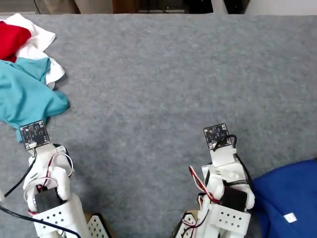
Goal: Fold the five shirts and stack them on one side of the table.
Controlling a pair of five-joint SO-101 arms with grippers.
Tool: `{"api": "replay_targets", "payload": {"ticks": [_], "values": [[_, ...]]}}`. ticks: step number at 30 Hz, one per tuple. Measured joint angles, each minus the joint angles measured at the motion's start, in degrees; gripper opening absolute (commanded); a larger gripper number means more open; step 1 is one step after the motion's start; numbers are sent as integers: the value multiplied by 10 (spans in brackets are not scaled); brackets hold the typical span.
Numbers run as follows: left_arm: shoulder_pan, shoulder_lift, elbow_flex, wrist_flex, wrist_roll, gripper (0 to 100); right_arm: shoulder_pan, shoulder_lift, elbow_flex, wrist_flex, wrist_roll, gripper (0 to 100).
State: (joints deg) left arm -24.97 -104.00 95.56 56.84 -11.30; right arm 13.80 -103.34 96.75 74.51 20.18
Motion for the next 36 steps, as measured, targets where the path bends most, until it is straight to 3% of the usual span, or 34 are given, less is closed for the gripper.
{"api": "replay_targets", "payload": {"ticks": [11,19,23,27,29,36], "values": [[-4,-1,-7,0,0,20,0,0,0,0,0,7],[-83,-1,-86,0,-1,21,0,0,0,0,1,7],[-118,-1,-174,0,-62,21,0,0,-22,-4,1,7],[-142,-4,-274,-52,-156,21,0,0,-97,-73,1,7],[-152,-4,-303,-97,-169,20,0,0,-143,-111,1,7],[-240,-5,-346,-170,-118,20,-46,0,-277,-169,-35,6]]}}
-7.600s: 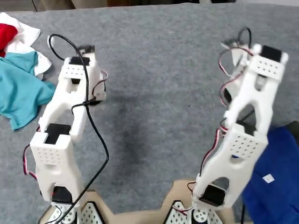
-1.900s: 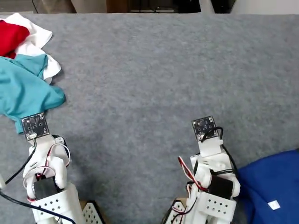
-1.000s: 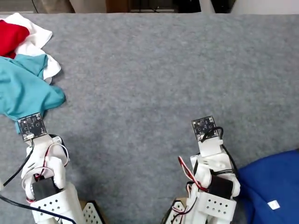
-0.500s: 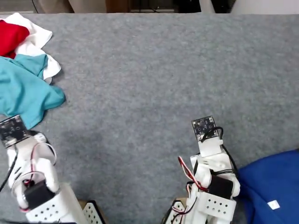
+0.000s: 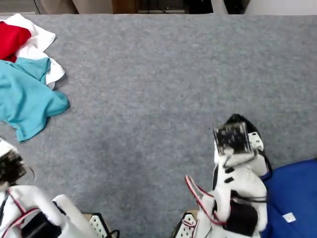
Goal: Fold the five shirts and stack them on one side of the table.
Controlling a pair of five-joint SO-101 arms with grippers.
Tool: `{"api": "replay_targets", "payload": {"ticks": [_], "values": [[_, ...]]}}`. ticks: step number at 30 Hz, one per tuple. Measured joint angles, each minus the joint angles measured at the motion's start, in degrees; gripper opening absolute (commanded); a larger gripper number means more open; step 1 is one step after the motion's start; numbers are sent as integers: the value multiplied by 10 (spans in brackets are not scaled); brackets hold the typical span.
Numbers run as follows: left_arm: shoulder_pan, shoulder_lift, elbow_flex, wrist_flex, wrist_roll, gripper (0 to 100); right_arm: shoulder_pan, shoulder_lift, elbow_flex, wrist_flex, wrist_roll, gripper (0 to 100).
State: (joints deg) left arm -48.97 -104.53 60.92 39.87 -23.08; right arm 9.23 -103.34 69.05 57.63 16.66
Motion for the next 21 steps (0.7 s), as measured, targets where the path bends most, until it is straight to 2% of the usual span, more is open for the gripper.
{"api": "replay_targets", "payload": {"ticks": [5,10,19,21], "values": [[-26,33,-51,35,52,20,-66,21,-108,-2,-110,6],[-26,180,-149,101,103,20,-116,199,-271,25,-175,6],[-30,583,-418,232,189,23,-298,611,-655,159,-194,9],[-30,665,-463,243,204,64,-333,698,-725,187,-195,9]]}}
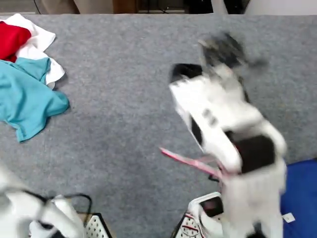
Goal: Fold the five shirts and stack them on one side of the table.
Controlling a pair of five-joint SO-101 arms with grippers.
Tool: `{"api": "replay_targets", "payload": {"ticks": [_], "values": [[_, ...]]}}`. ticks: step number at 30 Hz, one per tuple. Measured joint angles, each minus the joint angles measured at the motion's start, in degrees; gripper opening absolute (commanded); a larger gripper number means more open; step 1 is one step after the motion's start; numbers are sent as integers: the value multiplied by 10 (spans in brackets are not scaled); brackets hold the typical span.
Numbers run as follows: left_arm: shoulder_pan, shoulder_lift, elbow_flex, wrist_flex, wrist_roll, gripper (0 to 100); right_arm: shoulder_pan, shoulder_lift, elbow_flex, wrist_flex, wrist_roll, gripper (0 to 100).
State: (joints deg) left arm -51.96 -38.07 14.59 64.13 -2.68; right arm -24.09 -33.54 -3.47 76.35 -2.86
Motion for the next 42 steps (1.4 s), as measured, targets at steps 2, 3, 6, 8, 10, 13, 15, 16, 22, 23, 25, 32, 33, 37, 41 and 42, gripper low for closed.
{"api": "replay_targets", "payload": {"ticks": [2,3,6,8,10,13,15,16,22,23,25,32,33,37,41,42], "values": [[14,81,-41,11,4,136,-18,86,-63,30,0,9],[23,121,-62,19,6,162,-23,126,-94,46,0,9],[47,237,-125,33,21,203,-25,242,-179,86,0,9],[59,308,-171,33,43,207,-25,308,-229,108,0,9],[70,375,-222,33,68,208,-25,364,-272,125,0,9],[76,472,-303,25,109,245,-25,425,-320,148,0,9],[76,533,-357,23,142,298,-25,453,-342,161,0,9],[76,562,-380,23,154,325,-25,462,-349,165,0,9],[76,688,-470,23,170,390,-25,487,-359,169,0,9],[76,701,-481,20,162,388,-25,489,-359,169,0,9],[77,727,-502,11,135,388,-25,491,-360,169,0,9],[83,841,-562,-50,116,219,-25,505,-360,169,0,9],[83,857,-571,-55,117,175,-25,507,-360,169,0,9],[86,907,-617,-64,119,12,-25,508,-360,169,0,9],[91,921,-657,-56,119,19,-25,508,-360,169,0,8],[91,921,-668,-44,119,20,-25,508,-360,169,0,8]]}}
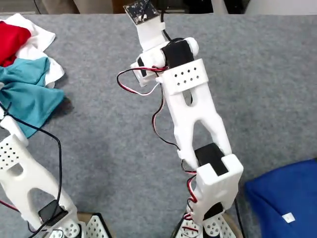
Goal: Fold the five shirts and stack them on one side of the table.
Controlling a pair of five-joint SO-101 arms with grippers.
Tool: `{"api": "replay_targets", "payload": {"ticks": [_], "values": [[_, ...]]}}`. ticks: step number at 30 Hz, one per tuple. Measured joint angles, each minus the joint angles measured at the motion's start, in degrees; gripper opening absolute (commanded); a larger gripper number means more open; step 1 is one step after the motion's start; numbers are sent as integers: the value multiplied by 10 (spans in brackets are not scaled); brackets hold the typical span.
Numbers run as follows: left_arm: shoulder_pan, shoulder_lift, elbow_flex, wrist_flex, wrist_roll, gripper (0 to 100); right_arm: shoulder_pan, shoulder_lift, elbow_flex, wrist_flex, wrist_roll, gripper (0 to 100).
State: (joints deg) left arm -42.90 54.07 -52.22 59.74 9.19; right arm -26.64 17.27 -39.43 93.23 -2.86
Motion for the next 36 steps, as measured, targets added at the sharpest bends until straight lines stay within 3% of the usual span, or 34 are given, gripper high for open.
{"api": "replay_targets", "payload": {"ticks": [5,12,17,22,27,34,36], "values": [[11,1,-100,121,0,20,12,0,0,0,0,8],[76,4,-358,375,0,19,49,0,0,0,0,8],[128,-28,-396,404,0,19,88,-36,0,0,0,8],[197,-133,-342,405,0,19,140,-105,0,0,0,9],[304,-257,-213,405,0,19,207,-177,-5,-2,6,9],[498,-434,49,405,0,19,294,-244,-6,-50,174,9],[554,-464,120,405,0,19,308,-252,-6,-62,192,9]]}}
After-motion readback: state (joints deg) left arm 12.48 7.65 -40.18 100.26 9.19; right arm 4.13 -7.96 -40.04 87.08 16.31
